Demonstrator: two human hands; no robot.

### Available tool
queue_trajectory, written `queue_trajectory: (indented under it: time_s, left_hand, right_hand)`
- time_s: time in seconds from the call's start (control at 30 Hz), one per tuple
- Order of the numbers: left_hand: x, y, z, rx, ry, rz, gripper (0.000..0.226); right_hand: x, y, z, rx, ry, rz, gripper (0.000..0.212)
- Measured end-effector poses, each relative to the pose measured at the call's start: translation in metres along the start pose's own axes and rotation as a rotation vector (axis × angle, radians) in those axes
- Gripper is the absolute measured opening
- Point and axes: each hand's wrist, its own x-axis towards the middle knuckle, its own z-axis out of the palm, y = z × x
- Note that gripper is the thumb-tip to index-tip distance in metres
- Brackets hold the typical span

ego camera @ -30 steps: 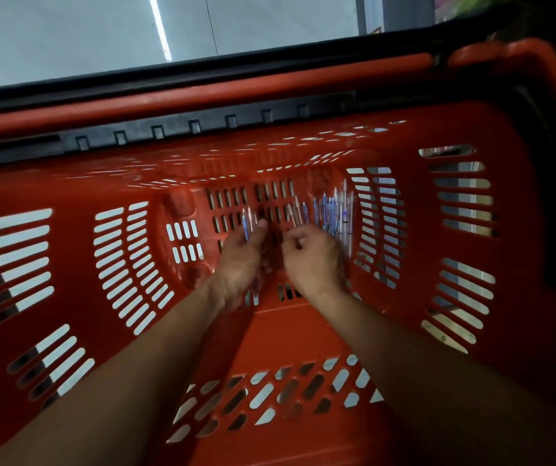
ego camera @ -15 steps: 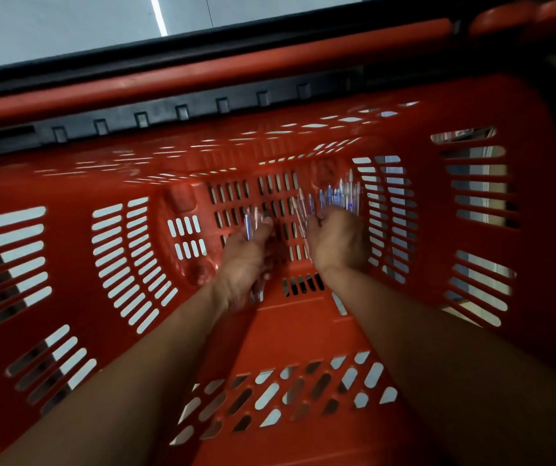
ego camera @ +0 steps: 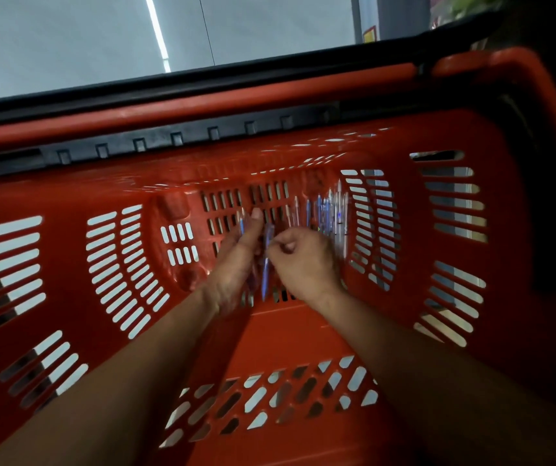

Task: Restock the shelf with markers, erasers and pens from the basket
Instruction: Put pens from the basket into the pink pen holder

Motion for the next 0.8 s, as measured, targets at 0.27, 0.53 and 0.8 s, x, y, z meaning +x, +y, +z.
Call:
queue_trajectory:
  time_s: [0.27, 0.53, 0.8]
  left_hand:
    - [-0.004, -0.006, 0.006, 0.032, -0.019, -0.071, 0.05]
    - [-0.001, -0.009, 0.0, 0.076, 0.027, -0.097, 0.046]
    - [-0.004, -0.012, -0.003, 0.079, 0.044, -0.116, 0.042]
  right_hand:
    - [0.002, 0.003, -0.01, 0.086, 0.11, 0.082, 0.025]
    - [0.033, 0.016, -0.029, -0.322, 0.256, 0.478, 0.034]
    - [0.032, 0.006, -0.031, -0.182, 0.24, 0.519, 0.032]
